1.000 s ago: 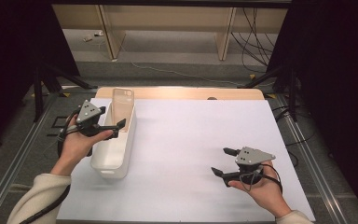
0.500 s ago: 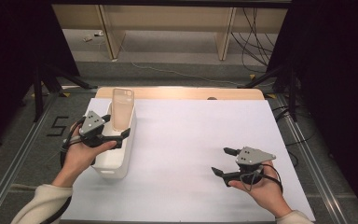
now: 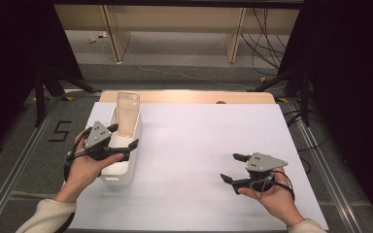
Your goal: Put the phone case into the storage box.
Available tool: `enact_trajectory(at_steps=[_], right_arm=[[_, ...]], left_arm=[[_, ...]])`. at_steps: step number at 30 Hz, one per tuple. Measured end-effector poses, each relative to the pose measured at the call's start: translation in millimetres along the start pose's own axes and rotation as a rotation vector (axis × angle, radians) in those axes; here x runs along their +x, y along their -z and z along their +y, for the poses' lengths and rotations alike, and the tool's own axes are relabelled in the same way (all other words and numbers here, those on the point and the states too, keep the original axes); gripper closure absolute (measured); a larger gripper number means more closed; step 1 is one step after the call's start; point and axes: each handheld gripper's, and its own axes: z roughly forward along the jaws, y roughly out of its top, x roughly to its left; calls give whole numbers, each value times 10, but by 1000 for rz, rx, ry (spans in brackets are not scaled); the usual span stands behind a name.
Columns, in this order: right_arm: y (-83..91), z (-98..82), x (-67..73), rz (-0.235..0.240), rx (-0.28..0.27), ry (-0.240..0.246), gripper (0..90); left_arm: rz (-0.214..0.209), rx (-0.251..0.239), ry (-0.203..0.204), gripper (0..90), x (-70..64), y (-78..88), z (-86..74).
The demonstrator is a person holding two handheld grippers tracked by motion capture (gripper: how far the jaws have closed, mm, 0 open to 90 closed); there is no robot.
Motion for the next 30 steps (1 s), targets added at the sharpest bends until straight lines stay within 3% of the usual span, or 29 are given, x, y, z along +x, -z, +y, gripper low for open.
enact_trajectory(at_steps=[20, 30], right_arm=[[9, 3, 0, 0, -5, 1, 216], [9, 3, -2, -1, -5, 3, 216]], left_arm=[[-50, 2, 27, 132, -270, 129, -189], [-63, 2, 15, 132, -365, 177, -265]])
